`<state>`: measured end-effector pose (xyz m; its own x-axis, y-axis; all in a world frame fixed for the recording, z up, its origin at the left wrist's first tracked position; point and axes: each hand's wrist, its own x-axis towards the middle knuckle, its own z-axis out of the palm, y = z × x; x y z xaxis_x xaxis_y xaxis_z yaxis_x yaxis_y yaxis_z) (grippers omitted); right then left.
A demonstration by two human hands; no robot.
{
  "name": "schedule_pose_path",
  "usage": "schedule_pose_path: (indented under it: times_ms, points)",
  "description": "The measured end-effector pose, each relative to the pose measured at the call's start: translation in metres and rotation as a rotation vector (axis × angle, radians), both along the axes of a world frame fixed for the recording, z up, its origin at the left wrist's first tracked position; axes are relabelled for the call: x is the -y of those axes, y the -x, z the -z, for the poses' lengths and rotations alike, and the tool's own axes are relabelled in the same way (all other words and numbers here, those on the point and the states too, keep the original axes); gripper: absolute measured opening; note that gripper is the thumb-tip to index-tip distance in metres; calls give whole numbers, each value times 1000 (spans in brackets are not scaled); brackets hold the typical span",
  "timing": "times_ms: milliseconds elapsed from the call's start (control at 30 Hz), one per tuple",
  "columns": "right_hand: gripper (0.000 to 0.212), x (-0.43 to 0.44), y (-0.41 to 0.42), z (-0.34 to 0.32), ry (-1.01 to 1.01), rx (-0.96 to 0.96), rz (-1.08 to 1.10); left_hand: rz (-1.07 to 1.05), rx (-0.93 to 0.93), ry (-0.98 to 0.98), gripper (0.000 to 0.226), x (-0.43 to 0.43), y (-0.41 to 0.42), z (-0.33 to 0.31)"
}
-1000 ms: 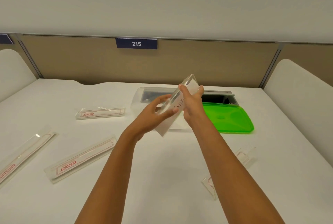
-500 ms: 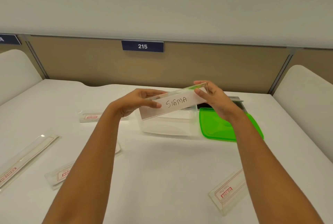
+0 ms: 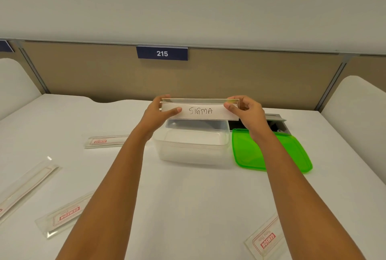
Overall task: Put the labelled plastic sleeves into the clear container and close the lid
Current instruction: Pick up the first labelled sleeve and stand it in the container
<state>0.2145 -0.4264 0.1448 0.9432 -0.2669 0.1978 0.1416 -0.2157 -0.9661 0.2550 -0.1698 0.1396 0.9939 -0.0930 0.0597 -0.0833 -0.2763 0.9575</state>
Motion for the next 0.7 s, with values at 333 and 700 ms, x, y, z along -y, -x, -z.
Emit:
schedule_pose_path:
  times_ms: [333,700]
  points:
    - [22,-1,-40,6,411,-113,-70,-124,107,-348,44,0,-37,10]
    - [26,-10,-76,17,885,-287,-153,4,78,-737,49,9,-70,20]
